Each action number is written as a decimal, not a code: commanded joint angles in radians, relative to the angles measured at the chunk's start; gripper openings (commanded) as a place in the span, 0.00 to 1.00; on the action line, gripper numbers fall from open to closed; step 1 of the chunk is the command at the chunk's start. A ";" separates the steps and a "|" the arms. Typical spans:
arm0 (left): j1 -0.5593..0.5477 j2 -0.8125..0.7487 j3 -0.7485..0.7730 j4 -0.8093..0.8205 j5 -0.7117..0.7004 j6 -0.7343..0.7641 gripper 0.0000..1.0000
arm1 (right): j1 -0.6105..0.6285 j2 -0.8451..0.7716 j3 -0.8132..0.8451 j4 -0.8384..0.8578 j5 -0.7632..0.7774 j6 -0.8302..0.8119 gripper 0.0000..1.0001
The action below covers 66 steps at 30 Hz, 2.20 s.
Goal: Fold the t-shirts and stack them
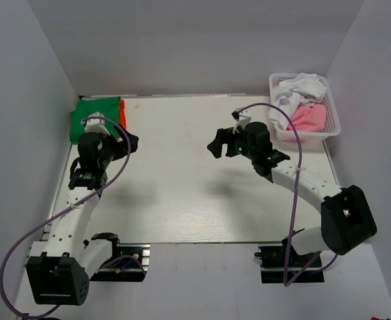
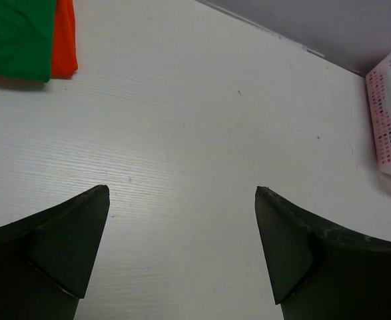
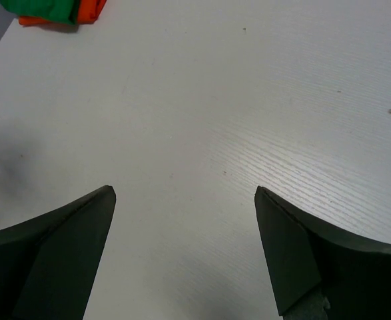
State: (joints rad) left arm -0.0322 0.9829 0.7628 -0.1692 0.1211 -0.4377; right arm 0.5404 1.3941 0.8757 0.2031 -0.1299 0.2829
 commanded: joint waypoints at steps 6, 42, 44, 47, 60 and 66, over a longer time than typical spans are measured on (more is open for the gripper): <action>-0.003 -0.102 -0.043 0.065 0.009 0.013 1.00 | 0.004 -0.092 0.033 0.062 0.084 -0.065 0.91; 0.006 0.112 -0.010 0.048 -0.012 0.031 1.00 | -0.642 0.884 1.310 -0.783 0.420 0.108 0.91; 0.006 0.132 0.003 0.048 -0.012 0.031 1.00 | -0.646 0.931 1.310 -0.706 0.398 0.073 0.91; 0.006 0.171 0.012 0.057 -0.012 0.031 1.00 | -0.652 1.018 1.353 -0.634 0.362 0.038 0.91; 0.006 0.263 0.059 0.037 -0.022 0.031 1.00 | -0.657 1.077 1.304 -0.487 0.317 0.009 0.00; 0.006 0.238 0.059 0.037 0.020 0.031 1.00 | -0.654 0.889 1.258 -0.401 0.322 -0.050 0.00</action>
State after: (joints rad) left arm -0.0296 1.2541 0.7856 -0.1291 0.1120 -0.4160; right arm -0.1165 2.4496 2.1246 -0.3229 0.1951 0.2741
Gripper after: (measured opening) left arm 0.997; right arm 0.084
